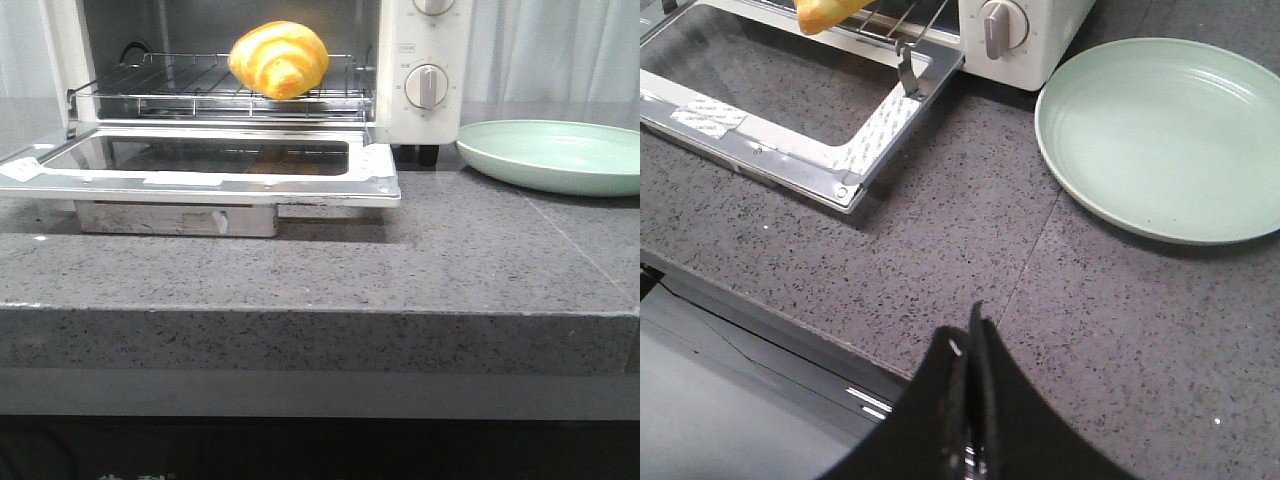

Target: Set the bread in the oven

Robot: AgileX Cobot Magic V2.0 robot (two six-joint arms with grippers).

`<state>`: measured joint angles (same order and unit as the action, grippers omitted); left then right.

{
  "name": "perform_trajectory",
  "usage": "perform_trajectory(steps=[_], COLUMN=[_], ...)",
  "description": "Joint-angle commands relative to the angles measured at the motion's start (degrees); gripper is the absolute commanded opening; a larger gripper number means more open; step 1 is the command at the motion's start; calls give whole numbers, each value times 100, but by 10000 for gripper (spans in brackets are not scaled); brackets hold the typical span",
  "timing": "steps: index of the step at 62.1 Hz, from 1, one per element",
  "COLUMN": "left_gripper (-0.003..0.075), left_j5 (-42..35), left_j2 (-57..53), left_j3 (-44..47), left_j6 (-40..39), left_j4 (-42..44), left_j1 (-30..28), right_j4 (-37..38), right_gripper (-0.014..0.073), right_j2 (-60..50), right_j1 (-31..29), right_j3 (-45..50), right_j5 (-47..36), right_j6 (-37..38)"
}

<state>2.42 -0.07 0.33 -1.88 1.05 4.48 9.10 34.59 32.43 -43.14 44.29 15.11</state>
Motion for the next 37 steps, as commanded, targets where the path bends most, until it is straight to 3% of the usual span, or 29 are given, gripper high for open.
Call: perform_trajectory(steps=[1,37], left_gripper=[-18,-18], left_j5=[-721,-776], left_j2=[-152,-152], left_j3=[161,161], left_j6=[12,12], left_j4=[-62,-63], left_j1=[-5,-326], right_j4=[118,118], right_gripper=[-71,-71], right_j2=[-3,-3], right_j1=[-26,-26], right_j3=[-156,-156], right_j5=[-383,-383], right_j6=[-49,-49])
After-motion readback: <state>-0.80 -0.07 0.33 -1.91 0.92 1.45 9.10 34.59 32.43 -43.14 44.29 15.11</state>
